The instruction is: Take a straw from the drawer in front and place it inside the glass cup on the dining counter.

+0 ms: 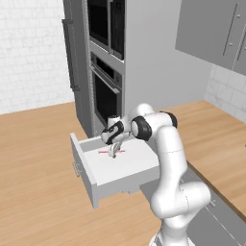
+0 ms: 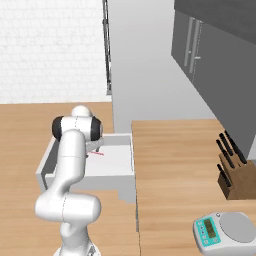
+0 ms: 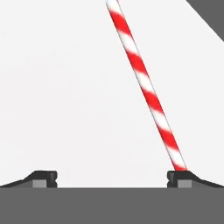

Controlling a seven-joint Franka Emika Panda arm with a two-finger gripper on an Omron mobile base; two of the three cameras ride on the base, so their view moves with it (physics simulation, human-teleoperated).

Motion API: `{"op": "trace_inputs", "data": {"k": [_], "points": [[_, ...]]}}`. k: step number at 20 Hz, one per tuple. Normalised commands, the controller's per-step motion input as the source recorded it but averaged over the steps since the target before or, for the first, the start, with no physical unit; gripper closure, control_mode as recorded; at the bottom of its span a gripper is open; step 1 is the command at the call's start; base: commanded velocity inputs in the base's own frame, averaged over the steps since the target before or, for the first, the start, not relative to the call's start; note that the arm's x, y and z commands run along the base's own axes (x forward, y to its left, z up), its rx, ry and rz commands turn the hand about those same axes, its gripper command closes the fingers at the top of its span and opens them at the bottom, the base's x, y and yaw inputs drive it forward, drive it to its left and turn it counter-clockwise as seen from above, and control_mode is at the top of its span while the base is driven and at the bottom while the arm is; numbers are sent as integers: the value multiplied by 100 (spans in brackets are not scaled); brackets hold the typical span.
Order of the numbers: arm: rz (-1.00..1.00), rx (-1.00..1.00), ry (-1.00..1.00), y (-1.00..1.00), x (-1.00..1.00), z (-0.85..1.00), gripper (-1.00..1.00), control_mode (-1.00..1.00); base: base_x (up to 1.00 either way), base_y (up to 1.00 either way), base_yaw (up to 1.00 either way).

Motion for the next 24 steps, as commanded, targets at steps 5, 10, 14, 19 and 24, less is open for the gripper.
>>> {"op": "trace_inputs", "data": {"k": [5,10,14,19,24], "points": [[8,0,-11,0,7,-5,-100,-100,0,0,0],[9,0,-1,0,9,-23,-100,-100,0,0,0],[9,0,-1,0,9,-23,-100,-100,0,0,0],[9,0,-9,1,2,-1,-100,-100,0,0,0],[7,-2,-10,2,0,6,-100,-100,0,0,0]]}}
